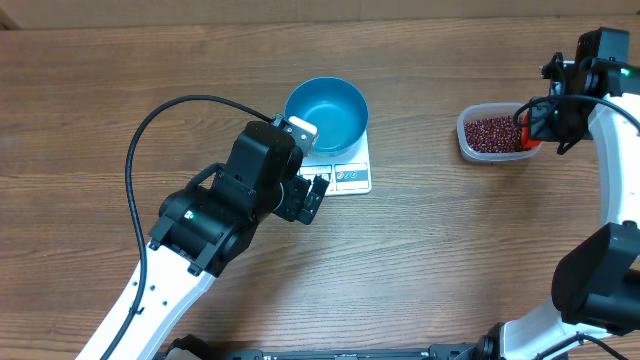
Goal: Scoop item into bowl and weigh 150g on scale
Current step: 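Lower the red scoop into the bean tub with the right gripper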
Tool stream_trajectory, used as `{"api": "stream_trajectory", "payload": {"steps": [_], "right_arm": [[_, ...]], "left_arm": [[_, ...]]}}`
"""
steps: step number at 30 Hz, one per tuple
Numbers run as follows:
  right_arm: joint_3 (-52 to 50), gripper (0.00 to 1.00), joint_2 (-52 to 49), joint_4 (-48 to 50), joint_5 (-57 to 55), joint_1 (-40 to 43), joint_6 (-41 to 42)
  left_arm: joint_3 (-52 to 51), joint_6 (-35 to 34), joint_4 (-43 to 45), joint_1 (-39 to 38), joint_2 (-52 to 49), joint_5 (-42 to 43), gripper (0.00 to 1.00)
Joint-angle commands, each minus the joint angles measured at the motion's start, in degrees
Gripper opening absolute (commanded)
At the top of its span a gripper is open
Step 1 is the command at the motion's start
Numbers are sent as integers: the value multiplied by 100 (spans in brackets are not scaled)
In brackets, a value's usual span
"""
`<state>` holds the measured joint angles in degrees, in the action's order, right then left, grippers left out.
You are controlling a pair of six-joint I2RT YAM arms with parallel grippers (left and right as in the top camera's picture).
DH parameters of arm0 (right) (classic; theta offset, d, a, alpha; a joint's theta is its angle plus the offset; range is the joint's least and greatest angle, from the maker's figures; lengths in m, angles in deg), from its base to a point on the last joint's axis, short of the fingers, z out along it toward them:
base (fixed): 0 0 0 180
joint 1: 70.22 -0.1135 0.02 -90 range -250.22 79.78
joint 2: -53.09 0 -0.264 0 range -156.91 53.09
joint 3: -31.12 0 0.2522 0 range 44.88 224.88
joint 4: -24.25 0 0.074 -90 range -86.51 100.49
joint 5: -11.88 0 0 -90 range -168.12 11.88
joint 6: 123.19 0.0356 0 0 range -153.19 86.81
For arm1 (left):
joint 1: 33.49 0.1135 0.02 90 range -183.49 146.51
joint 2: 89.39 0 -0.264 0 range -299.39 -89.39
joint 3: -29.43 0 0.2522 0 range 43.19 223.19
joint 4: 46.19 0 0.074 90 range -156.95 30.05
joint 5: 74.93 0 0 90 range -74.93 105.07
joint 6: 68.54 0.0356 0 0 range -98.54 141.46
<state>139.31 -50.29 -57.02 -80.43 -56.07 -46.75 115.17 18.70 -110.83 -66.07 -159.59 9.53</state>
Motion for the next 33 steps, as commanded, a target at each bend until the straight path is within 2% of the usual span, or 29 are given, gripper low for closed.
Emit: {"api": "stream_trajectory", "payload": {"steps": [1, 14, 21, 29, 33], "right_arm": [[-28, 4, 48, 33, 72, 17, -48], [-61, 4, 46, 31, 74, 17, -133], [-439, 4, 46, 232, 140, 17, -129], [-599, 4, 48, 293, 1425, 17, -118], [-599, 4, 46, 310, 1569, 17, 109]], "left_arm": [[90, 109, 9, 37, -20, 70, 100], [90, 109, 9, 37, -20, 70, 100], [90, 109, 9, 37, -20, 70, 99], [90, 109, 9, 37, -20, 70, 100], [90, 109, 9, 35, -20, 70, 100]]}}
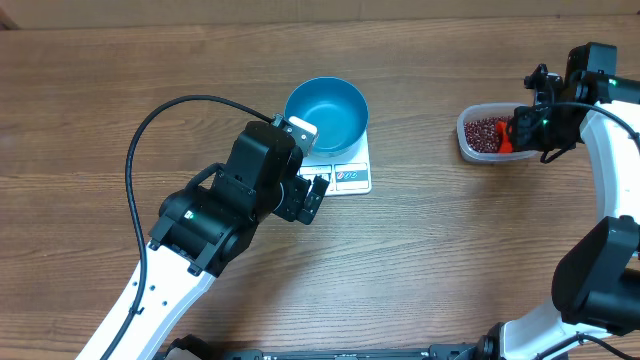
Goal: Scoop item into bowl and weigh 150g on scale
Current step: 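Lower the red scoop into the bean tub with the right gripper, then drag the scoop through the beans to fill it, right gripper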
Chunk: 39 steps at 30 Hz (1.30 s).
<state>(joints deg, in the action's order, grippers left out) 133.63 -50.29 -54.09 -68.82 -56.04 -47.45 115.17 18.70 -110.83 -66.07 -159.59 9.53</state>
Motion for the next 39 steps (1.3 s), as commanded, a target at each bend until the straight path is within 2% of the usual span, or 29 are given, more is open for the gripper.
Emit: {"api": "stream_trajectory", "payload": {"steps": [1, 12, 16, 25, 39], "right_arm": [[-33, 4, 46, 24, 409, 15, 232], [-365, 4, 48, 269, 190, 15, 461], [-247, 4, 50, 219, -452, 15, 413], [468, 4, 50, -284, -588, 2, 212], [442, 4, 48, 149, -881, 0, -85]], "left_arm": [[90, 109, 9, 35, -20, 70, 100], [90, 109, 9, 35, -20, 70, 100], [90, 109, 9, 35, -20, 70, 100], [90, 109, 9, 35, -20, 70, 100], [90, 109, 9, 35, -20, 70, 100]]}}
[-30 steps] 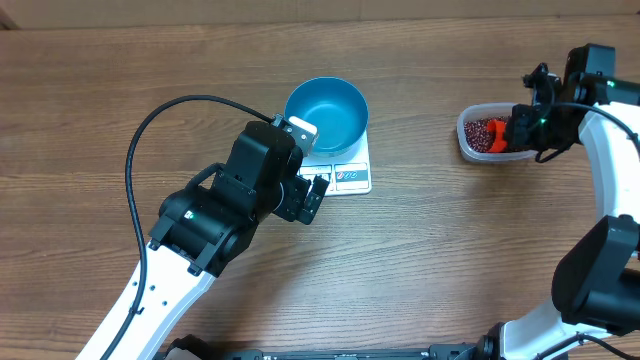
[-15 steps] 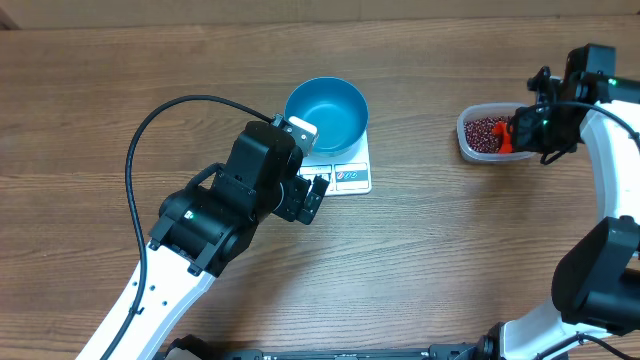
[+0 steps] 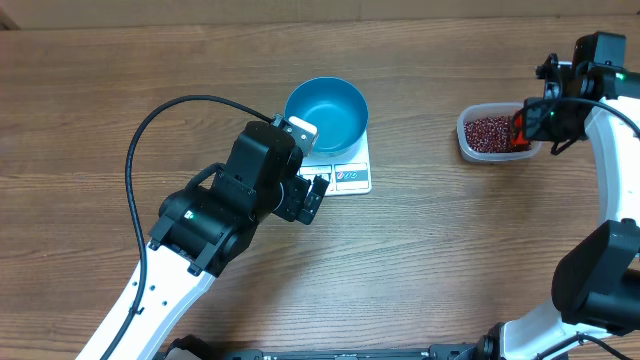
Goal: Scoop item into bowl and weigh 150g on scale
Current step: 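Drag the scoop through the beans to fill it, right gripper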
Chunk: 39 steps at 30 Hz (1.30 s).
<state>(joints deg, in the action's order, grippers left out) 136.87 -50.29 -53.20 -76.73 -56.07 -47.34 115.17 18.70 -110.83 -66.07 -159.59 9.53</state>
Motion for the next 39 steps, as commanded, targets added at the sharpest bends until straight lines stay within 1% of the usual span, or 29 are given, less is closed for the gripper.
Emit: {"api": "stream_trajectory", "payload": {"steps": [1, 7, 13, 19, 22, 33, 39], "right_arm": [[109, 4, 48, 66, -90, 2, -96], [-114, 4, 42, 157, -26, 2, -94], [-610, 4, 37, 479, 468, 2, -92], [-990, 4, 37, 581, 588, 2, -85], [-1095, 4, 37, 632, 870, 2, -44], [-1104, 4, 37, 905, 1565, 9, 870], [-1104, 4, 37, 962, 1919, 9, 992]], "left_arm": [[90, 109, 9, 35, -20, 70, 100], [90, 109, 9, 35, -20, 70, 100], [90, 109, 9, 35, -20, 70, 100], [90, 109, 9, 35, -20, 70, 100], [90, 109, 9, 35, -20, 70, 100], [90, 109, 9, 35, -20, 70, 100], [90, 109, 9, 35, -20, 70, 100]]}}
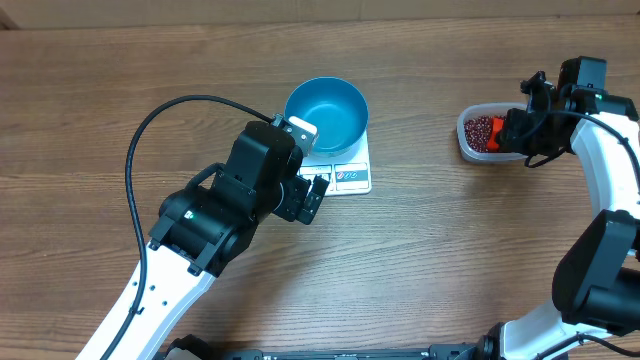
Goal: Scoop item into bowl and weigh 150g on scale
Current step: 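Drag the scoop through the beans to fill it, right gripper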
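Note:
A blue bowl stands on a white scale at the table's middle. At the right, a clear tub of red beans sits on the table. My right gripper is over the tub's right half, shut on a red scoop whose head is down among the beans. My left gripper rests low by the scale's front left corner, open and holding nothing. The bowl looks empty.
The left arm's black cable loops over the wooden table on the left. The right arm's white link runs down the right edge of the view.
My right gripper has moved left from the tub's right rim to over the tub, and the scoop now sits further into the beans. The left arm, bowl and scale have not moved.
The right gripper first held the scoop at the tub's right rim. Then the scoop was in the beans nearer the tub's middle, then back at the right rim. Now it is in the beans again. The left arm stayed by the scale throughout.

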Tool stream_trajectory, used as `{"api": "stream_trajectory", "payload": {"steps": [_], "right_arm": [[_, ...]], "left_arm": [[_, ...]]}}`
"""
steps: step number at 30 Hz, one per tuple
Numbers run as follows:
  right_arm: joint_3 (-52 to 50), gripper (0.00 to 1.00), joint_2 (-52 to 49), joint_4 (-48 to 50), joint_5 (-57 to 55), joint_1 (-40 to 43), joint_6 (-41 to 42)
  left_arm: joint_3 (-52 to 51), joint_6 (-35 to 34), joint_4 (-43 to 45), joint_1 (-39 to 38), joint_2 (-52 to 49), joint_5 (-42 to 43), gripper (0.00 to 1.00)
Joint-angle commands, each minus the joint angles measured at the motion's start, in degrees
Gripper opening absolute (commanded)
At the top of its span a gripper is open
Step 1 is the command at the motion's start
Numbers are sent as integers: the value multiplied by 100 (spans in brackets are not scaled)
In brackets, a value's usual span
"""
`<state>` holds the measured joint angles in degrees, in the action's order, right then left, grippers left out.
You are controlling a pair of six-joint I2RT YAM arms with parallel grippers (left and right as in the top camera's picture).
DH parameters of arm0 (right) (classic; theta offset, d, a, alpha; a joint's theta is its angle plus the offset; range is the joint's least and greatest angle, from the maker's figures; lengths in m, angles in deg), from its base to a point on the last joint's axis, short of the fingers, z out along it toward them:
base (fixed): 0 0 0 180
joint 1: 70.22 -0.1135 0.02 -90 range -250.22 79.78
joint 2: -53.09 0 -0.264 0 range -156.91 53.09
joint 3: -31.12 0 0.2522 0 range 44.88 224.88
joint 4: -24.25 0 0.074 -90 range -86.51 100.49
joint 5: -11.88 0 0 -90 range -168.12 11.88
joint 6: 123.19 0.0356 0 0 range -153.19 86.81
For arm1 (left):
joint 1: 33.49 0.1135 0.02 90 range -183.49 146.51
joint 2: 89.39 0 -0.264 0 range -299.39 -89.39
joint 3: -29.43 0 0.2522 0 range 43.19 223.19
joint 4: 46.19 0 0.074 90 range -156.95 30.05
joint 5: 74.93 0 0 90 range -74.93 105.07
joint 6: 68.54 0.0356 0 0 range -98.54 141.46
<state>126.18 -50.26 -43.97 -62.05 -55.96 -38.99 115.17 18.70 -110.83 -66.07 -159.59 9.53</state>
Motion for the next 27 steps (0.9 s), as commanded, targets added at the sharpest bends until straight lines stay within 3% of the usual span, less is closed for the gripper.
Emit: {"api": "stream_trajectory", "payload": {"steps": [1, 16, 27], "right_arm": [[-35, 4, 35, 35, 463, -2, 155], [-35, 4, -101, 24, 461, 153, 332], [-35, 4, -448, 42, 468, 339, 935]], "left_arm": [[90, 109, 9, 35, -20, 70, 100], [90, 109, 9, 35, -20, 70, 100], [90, 109, 9, 35, -20, 70, 100]]}}
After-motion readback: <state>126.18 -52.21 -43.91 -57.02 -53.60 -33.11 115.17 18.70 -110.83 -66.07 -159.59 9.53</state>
